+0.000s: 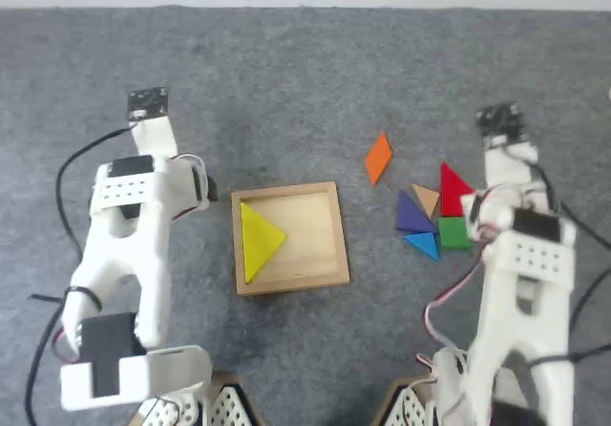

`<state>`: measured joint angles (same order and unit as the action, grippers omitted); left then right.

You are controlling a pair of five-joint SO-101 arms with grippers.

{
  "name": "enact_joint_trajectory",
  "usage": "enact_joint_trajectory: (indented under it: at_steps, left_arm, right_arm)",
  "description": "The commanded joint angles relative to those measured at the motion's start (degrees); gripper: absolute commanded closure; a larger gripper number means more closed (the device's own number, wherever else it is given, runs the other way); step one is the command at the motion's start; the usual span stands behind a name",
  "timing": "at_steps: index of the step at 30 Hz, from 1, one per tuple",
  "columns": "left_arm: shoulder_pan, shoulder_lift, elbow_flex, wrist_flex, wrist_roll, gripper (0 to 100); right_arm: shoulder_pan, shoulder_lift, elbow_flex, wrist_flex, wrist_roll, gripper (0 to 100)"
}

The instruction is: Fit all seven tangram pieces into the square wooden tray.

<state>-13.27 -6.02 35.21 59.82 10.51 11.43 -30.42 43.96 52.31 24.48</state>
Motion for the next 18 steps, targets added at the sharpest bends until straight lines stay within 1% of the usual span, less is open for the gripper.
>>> enact_joint_trajectory:
  at_steps: [1, 3, 6, 7, 11, 14, 18]
  left_arm:
    - [1.3, -3.9, -1.4, 0.4, 3.1, 78]
    - [0.6, -4.4, 1.5, -3.6, 3.4, 78]
    - [1.1, -4.5, 6.7, -10.1, 3.3, 78]
    - [1.2, -4.8, 7.8, -10.9, 3.3, 78]
    - [0.3, -4.9, 6.7, -8.0, 3.2, 78]
    - [-1.3, -4.6, 6.0, -7.5, 3.1, 78]
    - [-1.3, -4.7, 6.0, -7.5, 1.9, 78]
  right_arm:
    - [0.2, 11.0, -14.9, 3.6, 0.5, 68.1]
    - [-0.7, 18.5, -21.0, 4.8, 2.5, 68.0]
    - [-4.6, 28.3, -28.1, 5.7, 7.3, 67.9]
    - [-5.9, 31.4, -30.6, 6.1, 8.4, 67.8]
    - [-7.3, 42.9, -38.9, 9.1, 12.0, 67.7]
    - [-7.2, 50.7, -40.5, 9.3, 14.9, 67.7]
    - [-7.3, 53.8, -40.3, 9.5, 17.4, 67.7]
